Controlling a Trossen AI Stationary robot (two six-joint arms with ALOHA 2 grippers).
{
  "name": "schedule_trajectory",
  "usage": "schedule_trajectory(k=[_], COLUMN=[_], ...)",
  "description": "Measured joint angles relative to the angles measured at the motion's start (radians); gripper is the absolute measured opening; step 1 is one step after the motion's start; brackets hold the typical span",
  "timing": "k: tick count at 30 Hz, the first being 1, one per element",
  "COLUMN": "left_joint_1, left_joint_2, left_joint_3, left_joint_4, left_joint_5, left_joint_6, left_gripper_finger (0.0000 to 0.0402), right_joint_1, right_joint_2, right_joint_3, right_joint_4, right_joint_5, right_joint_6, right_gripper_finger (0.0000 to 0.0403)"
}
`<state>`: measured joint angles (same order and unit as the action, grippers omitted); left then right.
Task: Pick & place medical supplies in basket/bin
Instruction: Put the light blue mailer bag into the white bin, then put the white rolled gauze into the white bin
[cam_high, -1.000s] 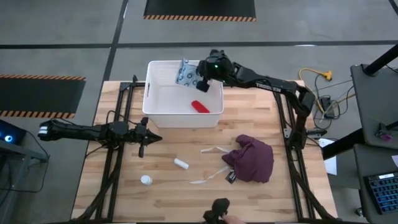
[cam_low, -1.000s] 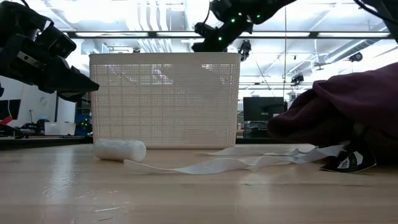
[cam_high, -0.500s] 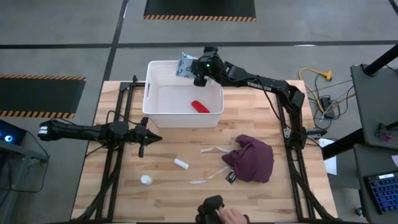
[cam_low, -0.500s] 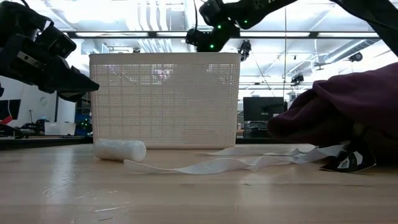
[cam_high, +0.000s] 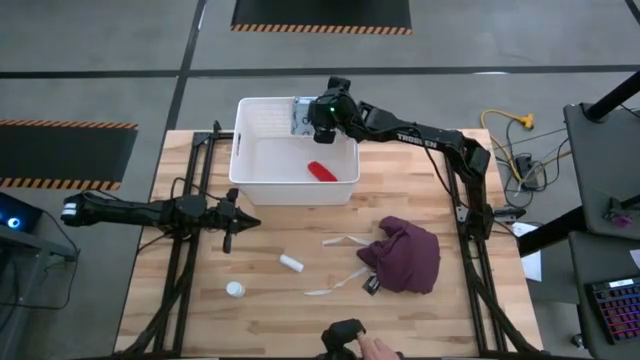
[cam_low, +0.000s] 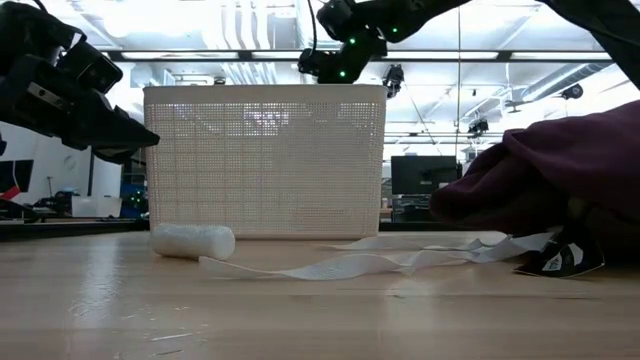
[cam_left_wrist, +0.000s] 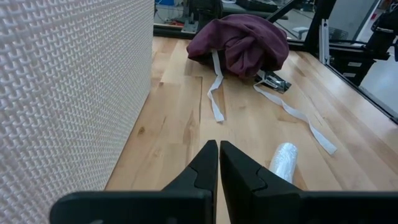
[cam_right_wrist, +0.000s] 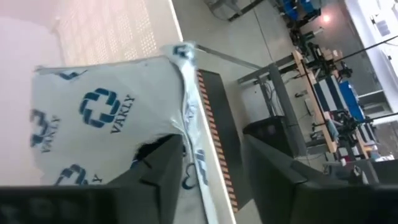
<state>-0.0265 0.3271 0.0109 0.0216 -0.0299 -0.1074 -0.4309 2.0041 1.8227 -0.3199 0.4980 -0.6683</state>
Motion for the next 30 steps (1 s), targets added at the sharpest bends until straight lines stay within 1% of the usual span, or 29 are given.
schedule_trajectory(k=[2, 5, 9, 14, 17, 18, 19, 20, 23, 26, 27, 28, 30], left_joint_1=[0.000, 0.000, -0.001, -0.001, -0.001, -0.001, -0.001, -0.001, 0.000, 0.000, 0.000, 0.000, 0.000], left_joint_2=[0.000, 0.000, 0.000, 0.000, 0.000, 0.000, 0.000, 0.000, 0.000, 0.000, 0.000, 0.000, 0.000], left_joint_3=[0.000, 0.000, 0.000, 0.000, 0.000, 0.000, 0.000, 0.000, 0.000, 0.000, 0.000, 0.000, 0.000], left_joint_4=[0.000, 0.000, 0.000, 0.000, 0.000, 0.000, 0.000, 0.000, 0.000, 0.000, 0.000, 0.000, 0.000], left_joint_5=[0.000, 0.000, 0.000, 0.000, 0.000, 0.000, 0.000, 0.000, 0.000, 0.001, 0.000, 0.000, 0.000], left_joint_6=[0.000, 0.000, 0.000, 0.000, 0.000, 0.000, 0.000, 0.000, 0.000, 0.000, 0.000, 0.000, 0.000], left_gripper_finger=[0.0000, 0.0000, 0.0000, 0.0000, 0.0000, 0.0000, 0.0000, 0.0000, 0.0000, 0.0000, 0.0000, 0.0000, 0.0000], right_joint_1=[0.004, 0.008, 0.010, 0.010, 0.013, 0.013, 0.014, 0.015, 0.021, 0.042, 0.056, 0.080, 0.143], right_joint_2=[-0.002, -0.004, -0.005, -0.006, -0.006, -0.007, -0.011, -0.018, -0.052, -0.098, -0.113, -0.126, -0.149], right_joint_3=[0.012, 0.053, 0.142, 0.253, 0.324, 0.353, 0.378, 0.397, 0.440, 0.449, 0.446, 0.440, 0.421], right_joint_4=[-0.002, -0.056, -0.195, -0.398, -0.473, -0.495, -0.517, -0.531, -0.540, -0.578, -0.595, -0.621, -0.688], right_joint_5=[0.008, 0.025, 0.026, 0.025, 0.014, -0.009, -0.056, -0.126, -0.397, -0.668, -0.733, -0.777, -0.775], right_joint_6=[0.022, 0.051, 0.098, 0.165, 0.263, 0.302, 0.337, 0.369, 0.468, 0.566, 0.585, 0.588, 0.575], right_gripper_finger=[0.0182, 0.0212, 0.0239, 0.0255, 0.0255, 0.0254, 0.0253, 0.0251, 0.0245, 0.0240, 0.0238, 0.0236, 0.0234])
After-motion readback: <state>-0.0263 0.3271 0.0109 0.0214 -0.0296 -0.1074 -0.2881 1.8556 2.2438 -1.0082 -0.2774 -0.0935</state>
